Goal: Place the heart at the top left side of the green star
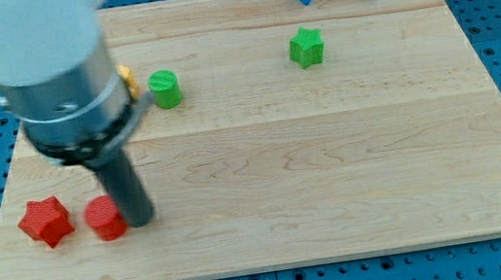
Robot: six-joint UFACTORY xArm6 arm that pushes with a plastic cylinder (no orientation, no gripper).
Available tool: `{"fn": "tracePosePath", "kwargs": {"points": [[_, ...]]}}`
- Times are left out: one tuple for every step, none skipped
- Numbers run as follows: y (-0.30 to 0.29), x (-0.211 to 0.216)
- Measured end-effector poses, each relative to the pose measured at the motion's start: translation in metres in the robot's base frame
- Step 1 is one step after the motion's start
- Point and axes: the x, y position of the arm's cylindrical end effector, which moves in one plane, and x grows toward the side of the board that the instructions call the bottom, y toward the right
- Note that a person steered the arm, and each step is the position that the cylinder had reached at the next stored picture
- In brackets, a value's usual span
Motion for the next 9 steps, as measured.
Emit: {"fn": "tracePosePath", "kwargs": {"points": [[-0.002,-0.001],[0.007,-0.008],[0.003,-0.008],[0.003,-0.008],[-0.009,-0.02],[-0.014,-0.06],[-0.013,-0.102],[-0.025,-0.157],[-0.032,-0.207]]}}
